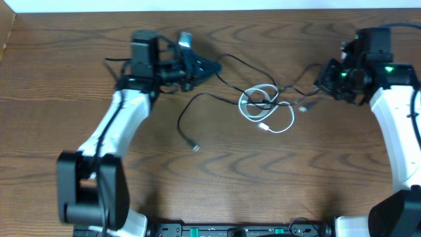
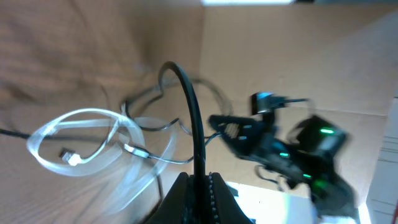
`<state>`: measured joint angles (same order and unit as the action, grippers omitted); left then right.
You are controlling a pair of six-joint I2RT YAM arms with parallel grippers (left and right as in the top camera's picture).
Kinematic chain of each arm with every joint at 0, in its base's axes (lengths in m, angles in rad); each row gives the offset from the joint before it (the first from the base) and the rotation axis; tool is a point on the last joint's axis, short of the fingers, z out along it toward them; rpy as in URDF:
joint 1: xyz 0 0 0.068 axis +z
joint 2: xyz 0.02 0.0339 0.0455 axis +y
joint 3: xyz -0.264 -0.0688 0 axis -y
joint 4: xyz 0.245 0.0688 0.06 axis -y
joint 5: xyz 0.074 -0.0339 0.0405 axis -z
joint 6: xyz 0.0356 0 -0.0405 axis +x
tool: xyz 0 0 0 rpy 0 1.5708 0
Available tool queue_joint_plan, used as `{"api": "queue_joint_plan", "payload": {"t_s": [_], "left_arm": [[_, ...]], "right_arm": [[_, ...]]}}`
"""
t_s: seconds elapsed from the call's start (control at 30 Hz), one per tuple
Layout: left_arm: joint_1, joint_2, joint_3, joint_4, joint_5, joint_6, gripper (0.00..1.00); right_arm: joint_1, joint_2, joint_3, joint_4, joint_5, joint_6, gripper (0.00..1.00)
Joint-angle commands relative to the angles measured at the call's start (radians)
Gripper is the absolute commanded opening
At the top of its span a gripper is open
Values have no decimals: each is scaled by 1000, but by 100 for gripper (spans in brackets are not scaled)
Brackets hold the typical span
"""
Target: Untangle cables
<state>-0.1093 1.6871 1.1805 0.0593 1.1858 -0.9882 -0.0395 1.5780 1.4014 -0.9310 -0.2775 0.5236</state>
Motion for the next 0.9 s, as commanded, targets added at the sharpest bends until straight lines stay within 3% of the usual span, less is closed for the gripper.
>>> {"api": "queue_joint_plan", "payload": {"t_s": [0.0,0.4,0.5,0.7,0.87], "left_arm": [[72,-116,15,6,33,31,8],[380,-252,15,-10,70,38,8],[433,-252,15,-21,99,54,7],[457,-252,15,-140,87,220,7],[419,-252,15,-419,-74,421,8]], "right_arm": [[-52,20,5,-19,40,-51,1],[-205,93,4,-72,39,-171,1],[-246,93,5,-68,-40,-236,1],[-257,93,5,-79,-501,-525,1],[-174,75,6,-54,-615,-551,1]]}}
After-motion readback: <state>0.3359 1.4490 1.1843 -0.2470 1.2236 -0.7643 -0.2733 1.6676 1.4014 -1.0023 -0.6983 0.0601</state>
